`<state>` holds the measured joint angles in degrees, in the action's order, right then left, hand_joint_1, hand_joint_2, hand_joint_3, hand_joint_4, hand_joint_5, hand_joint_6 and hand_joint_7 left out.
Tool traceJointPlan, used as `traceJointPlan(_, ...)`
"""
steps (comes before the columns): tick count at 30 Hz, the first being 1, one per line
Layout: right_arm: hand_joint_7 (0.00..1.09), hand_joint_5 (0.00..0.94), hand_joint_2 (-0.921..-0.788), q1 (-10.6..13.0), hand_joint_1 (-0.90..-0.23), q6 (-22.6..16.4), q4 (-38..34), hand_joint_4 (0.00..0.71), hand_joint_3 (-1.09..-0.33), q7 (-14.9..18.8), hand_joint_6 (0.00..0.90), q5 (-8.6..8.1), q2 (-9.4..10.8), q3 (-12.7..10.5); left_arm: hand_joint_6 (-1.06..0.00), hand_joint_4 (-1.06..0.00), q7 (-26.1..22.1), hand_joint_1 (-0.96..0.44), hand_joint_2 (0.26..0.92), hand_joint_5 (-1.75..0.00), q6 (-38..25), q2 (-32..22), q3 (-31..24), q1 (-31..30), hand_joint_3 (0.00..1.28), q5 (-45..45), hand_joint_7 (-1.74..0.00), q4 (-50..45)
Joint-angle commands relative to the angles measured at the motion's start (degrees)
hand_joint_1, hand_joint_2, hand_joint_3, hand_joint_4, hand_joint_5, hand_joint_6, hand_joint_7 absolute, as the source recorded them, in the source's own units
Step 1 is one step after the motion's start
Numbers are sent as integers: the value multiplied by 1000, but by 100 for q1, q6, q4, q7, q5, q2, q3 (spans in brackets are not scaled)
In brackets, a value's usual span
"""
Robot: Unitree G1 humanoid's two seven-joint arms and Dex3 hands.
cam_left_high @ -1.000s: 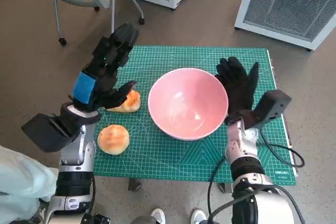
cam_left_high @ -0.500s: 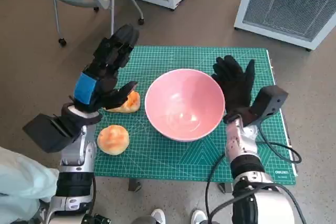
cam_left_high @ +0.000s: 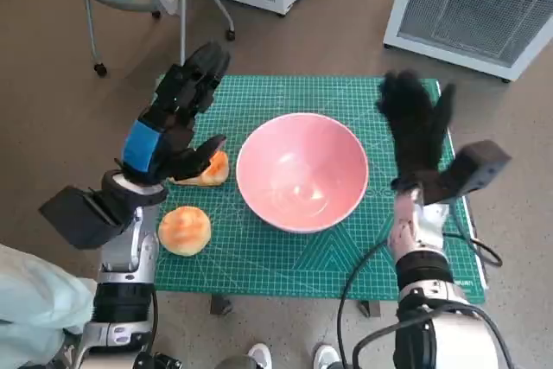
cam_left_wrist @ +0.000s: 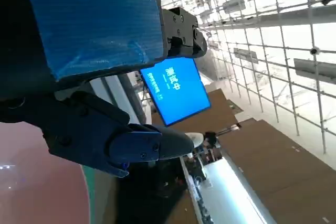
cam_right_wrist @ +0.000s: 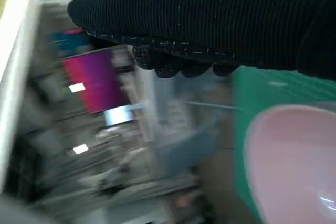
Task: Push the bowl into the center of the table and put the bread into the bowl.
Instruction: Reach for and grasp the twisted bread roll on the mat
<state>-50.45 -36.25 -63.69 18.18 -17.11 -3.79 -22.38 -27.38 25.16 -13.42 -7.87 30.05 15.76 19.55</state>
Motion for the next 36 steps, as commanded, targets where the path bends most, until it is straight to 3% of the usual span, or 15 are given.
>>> traceJointPlan(1,347,10,-921,453,-656,-377,778,80,-680,339,114,-45,123,190,-171,-174,6,-676,921,0,88,-47,-55,151,360,-28,-257,109)
traceJointPlan(7,439,5,-921,1090,-678,-594,2149,95,-684,761,67,44,39,667,-174,-176,27,-681,921,-1,146,-89,-56,233,360,-98,-251,197)
traceJointPlan(16,565,8,-921,1950,-683,-157,4007,120,-701,891,22,185,-259,1240,-179,-185,125,-692,921,-4,447,-311,-54,409,357,-461,-243,441)
traceJointPlan(21,620,9,-921,2296,-700,148,4795,128,-699,911,3,88,-397,1392,-170,-184,61,-676,921,-3,587,-705,9,513,346,-815,-231,553)
traceJointPlan(24,621,9,-921,2413,-711,280,5067,130,-695,895,0,15,-404,1448,-160,-146,-150,-647,921,-4,559,-1026,68,581,255,-942,-214,608)
traceJointPlan(29,598,7,-921,2580,-717,368,5423,129,-691,816,-1,20,-399,1511,-168,-68,-762,-577,895,-1,-329,-1817,235,631,53,-1114,-149,350)
traceJointPlan(36,560,2,-921,2656,-709,309,5589,121,-683,699,-1,157,-377,1564,-206,-17,-1208,-470,835,0,-1806,-2515,511,711,5,-1467,-87,-150)
